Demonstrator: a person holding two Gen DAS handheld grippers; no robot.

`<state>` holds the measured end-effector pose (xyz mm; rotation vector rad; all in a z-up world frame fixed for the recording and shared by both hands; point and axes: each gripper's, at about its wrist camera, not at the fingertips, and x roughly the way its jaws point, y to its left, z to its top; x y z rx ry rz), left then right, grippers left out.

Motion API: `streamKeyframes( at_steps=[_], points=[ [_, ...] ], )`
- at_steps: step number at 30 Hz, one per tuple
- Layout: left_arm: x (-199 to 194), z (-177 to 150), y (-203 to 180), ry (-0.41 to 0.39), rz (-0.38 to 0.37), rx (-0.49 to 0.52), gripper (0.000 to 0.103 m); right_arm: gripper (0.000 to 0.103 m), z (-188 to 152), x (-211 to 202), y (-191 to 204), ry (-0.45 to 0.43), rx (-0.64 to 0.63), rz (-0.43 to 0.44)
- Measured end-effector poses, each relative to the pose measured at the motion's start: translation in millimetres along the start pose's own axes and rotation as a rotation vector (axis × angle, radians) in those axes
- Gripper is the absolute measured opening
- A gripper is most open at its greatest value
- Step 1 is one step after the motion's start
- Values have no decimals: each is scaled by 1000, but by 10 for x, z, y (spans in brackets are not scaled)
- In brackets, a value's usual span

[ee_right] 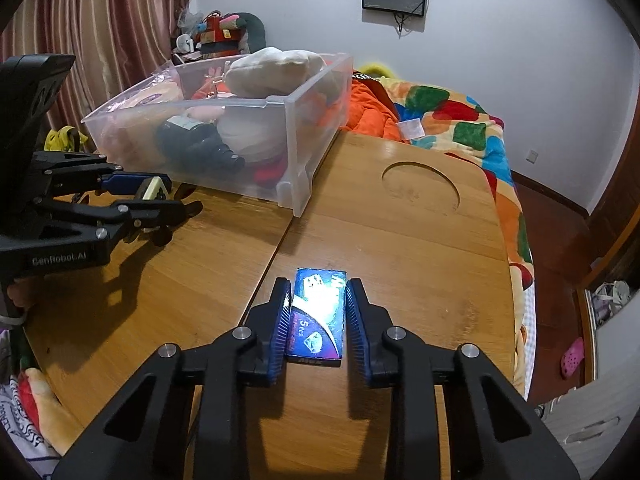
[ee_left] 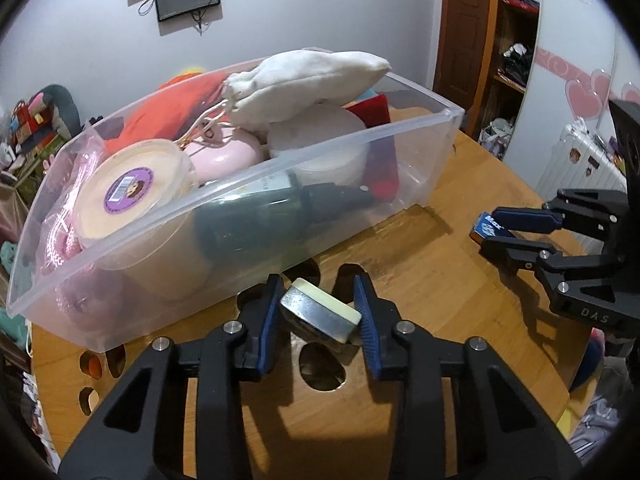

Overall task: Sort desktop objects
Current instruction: 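Grasp the green-and-cream block with the left tool while the right grasps the blue Max box, then carry the block and blue box over the clear box with both tools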

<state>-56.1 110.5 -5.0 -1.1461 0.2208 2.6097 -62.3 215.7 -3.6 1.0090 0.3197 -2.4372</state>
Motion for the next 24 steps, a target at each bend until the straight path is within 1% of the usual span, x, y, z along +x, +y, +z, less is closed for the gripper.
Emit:
streamKeyframes(
  at_steps=[4, 9, 14, 19, 24],
  points=[
    [-40, -17, 87, -9, 5, -31, 36, 25, -12, -23, -12, 5, 10, -13],
    [-147, -68, 97, -24, 26, -35, 36, 25, 13, -91, -37, -5, 39, -4],
    [-292, -62, 107, -64, 34, -43, 36, 25, 85, -207, -17, -40, 42, -5],
    [-483, -51, 178, -113, 26, -65, 36, 25, 236, -378, 80, -88, 28, -6],
    [-645, 33, 248, -165, 31, -88, 36, 25, 415, -516, 181, -137, 2, -8]
  ],
)
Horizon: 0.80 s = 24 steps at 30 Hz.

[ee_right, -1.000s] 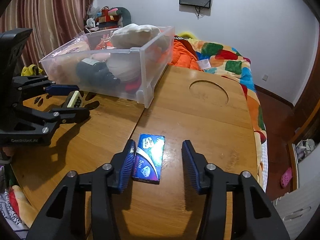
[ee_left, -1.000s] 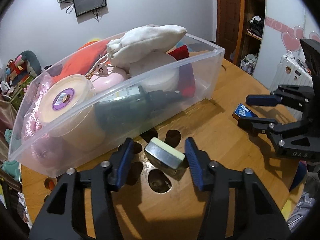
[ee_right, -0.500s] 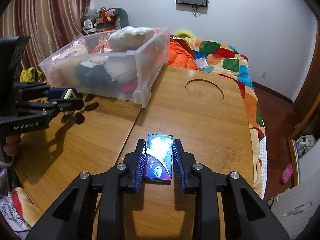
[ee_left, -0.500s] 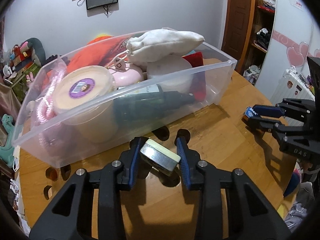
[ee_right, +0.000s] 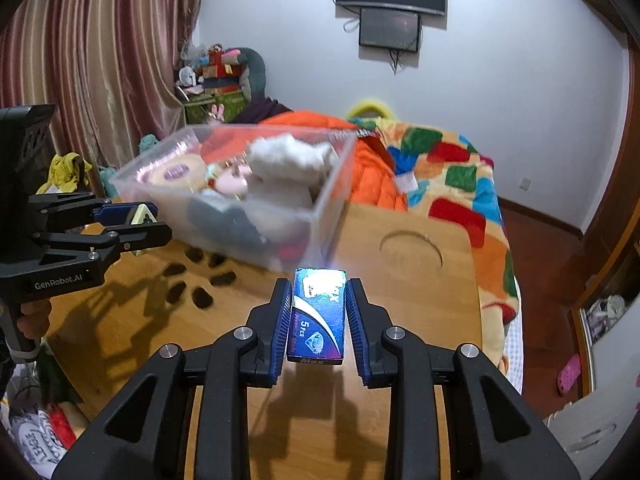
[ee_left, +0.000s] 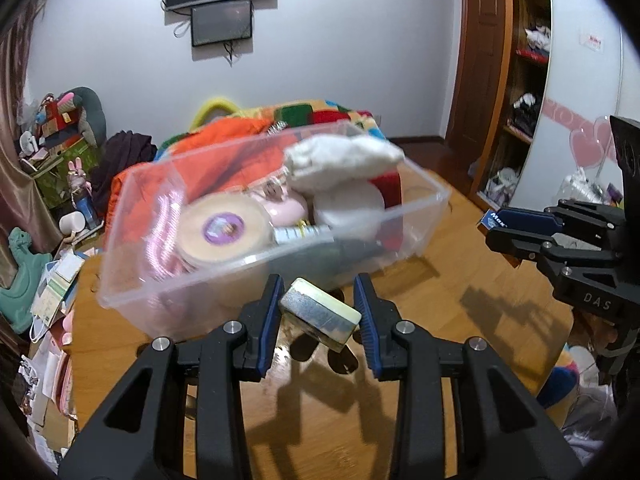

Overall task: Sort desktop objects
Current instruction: 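Carry the block and blue box over the clear box with both tools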

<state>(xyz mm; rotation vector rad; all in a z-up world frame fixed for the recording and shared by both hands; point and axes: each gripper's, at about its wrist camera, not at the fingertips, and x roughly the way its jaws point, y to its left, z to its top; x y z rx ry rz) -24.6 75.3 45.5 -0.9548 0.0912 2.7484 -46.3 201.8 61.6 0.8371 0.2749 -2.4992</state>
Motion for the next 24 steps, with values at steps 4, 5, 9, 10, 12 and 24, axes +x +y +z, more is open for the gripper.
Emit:
streamKeyframes(
  at_steps=[4, 5, 9, 10, 12, 24],
  points=[
    [-129, 90, 70, -50, 3, -29, 36, 25, 141, -65, 105, -38, -26, 3],
    [-167, 119, 97, -64, 5, -37, 36, 25, 180, -77, 131, -49, -31, 5],
    [-277, 224, 196, -105, 17, -59, 36, 25, 346, -95, 233, -84, -49, 19],
    [-299, 254, 234, -114, 21, -63, 36, 25, 380, -89, 251, -91, -51, 21],
    [-330, 308, 306, -129, 31, -71, 36, 25, 473, -66, 292, -108, -56, 29],
    [-82, 535, 659, -120, 44, -122, 36, 25, 811, 371, 384, -114, -40, 88]
  ],
)
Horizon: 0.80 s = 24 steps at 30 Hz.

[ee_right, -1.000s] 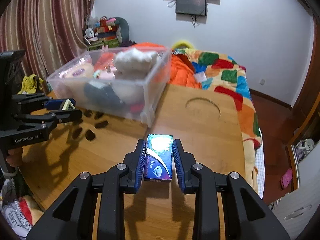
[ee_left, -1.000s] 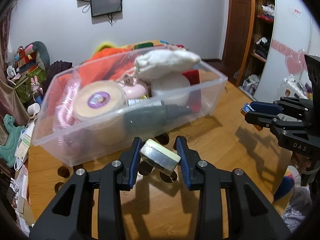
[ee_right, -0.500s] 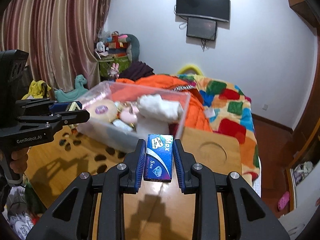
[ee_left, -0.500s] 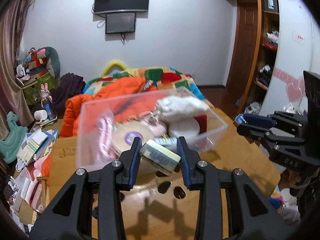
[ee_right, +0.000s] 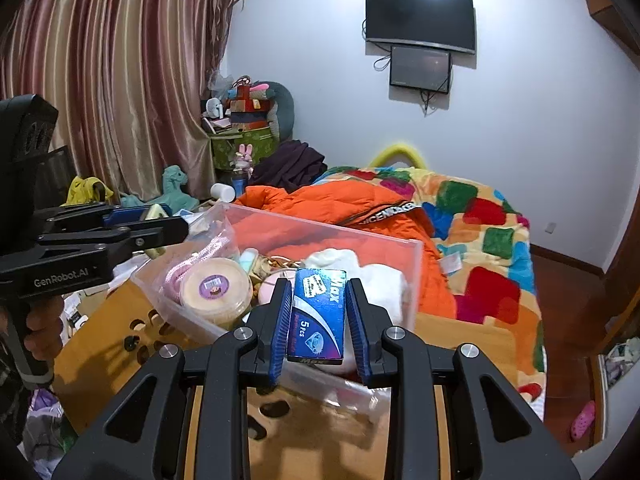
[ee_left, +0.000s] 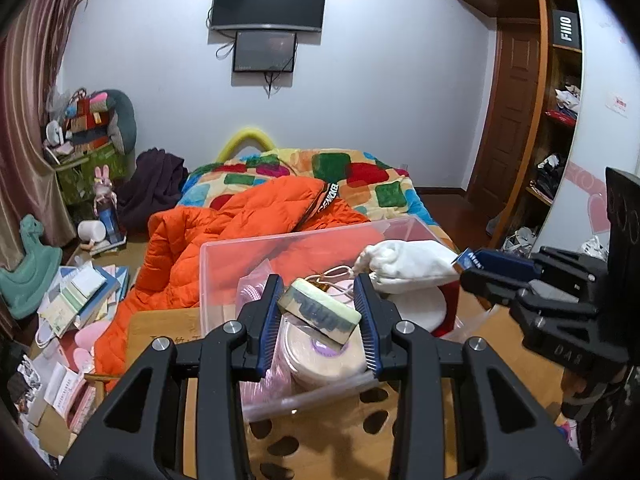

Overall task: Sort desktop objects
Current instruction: 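Carry the block and blue box over the clear box with both tools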

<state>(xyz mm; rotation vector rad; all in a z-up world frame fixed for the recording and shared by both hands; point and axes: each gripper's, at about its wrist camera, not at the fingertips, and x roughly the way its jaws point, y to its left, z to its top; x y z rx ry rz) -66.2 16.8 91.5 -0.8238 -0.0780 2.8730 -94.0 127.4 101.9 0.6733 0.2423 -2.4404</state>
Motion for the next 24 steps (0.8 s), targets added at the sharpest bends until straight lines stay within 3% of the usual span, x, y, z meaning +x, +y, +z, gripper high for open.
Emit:
streamKeyframes(
  at_steps=[12, 24],
  points=[
    [451, 123, 2, 60, -15, 4, 36, 25, 29, 434, 24, 47, -3, 56],
    [735, 133, 28, 120, -15, -8, 36, 25, -3, 605, 61, 54, -58, 42]
  ],
)
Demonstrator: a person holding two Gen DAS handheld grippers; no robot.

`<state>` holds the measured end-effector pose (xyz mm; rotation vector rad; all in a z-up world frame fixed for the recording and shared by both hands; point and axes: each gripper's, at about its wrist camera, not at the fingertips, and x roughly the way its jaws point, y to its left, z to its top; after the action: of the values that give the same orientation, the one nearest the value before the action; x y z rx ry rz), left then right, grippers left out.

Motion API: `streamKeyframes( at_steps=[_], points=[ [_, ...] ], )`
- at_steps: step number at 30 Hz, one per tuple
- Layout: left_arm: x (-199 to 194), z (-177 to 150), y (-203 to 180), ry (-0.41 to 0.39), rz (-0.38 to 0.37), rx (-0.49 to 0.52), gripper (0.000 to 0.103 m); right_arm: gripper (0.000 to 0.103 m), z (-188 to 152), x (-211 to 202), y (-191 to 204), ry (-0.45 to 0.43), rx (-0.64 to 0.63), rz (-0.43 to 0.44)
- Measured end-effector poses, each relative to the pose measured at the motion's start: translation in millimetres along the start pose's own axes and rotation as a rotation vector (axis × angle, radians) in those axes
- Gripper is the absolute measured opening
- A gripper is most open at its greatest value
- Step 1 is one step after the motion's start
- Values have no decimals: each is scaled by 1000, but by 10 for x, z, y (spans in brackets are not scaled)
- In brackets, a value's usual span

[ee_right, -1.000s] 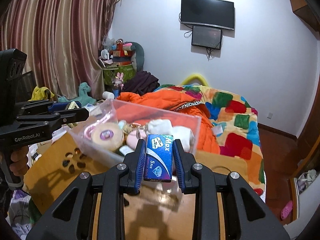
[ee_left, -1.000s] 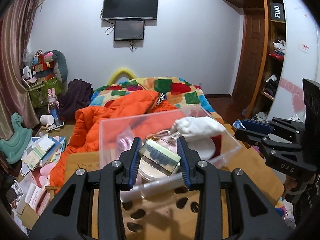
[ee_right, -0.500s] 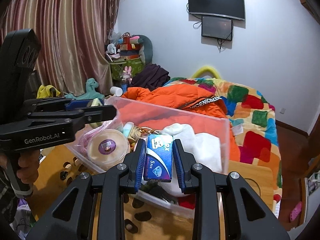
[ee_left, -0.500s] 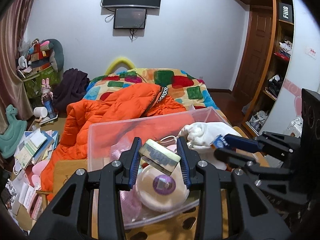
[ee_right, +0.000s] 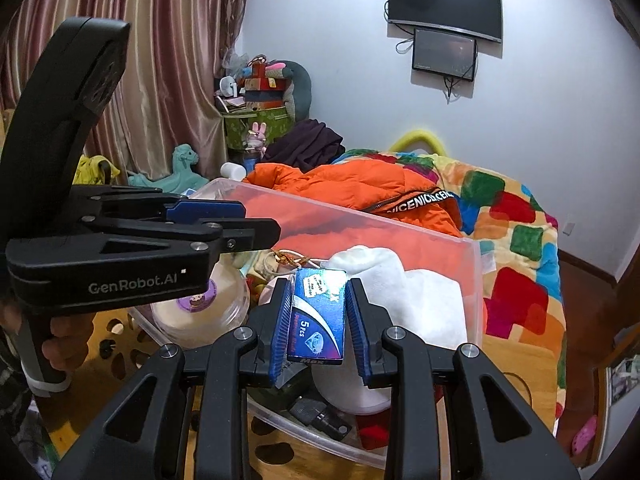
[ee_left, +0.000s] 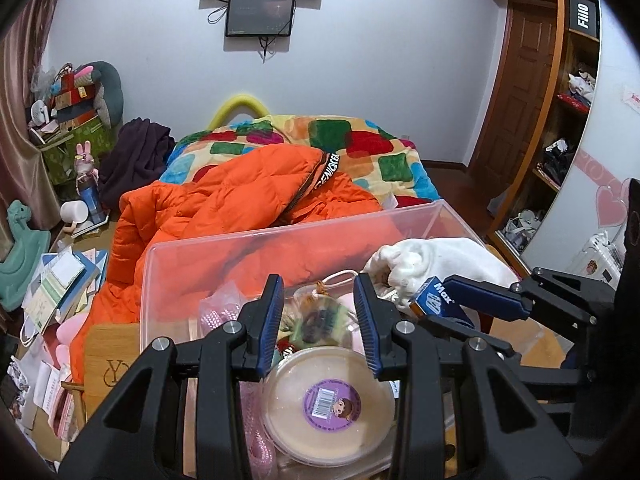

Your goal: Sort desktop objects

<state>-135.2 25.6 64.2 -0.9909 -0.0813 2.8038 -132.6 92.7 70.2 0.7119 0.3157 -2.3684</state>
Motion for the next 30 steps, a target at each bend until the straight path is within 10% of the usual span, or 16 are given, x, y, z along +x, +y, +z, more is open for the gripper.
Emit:
streamKeyframes(
  at_steps=[18, 30],
  points=[
    [-414, -44, -53, -67, 64, 0, 63, 39, -38, -403, -20, -42, 29, -73],
    [-917, -328, -244, -125, 111, 11, 92, 83, -209, -917, 148, -104, 80, -131]
  ],
)
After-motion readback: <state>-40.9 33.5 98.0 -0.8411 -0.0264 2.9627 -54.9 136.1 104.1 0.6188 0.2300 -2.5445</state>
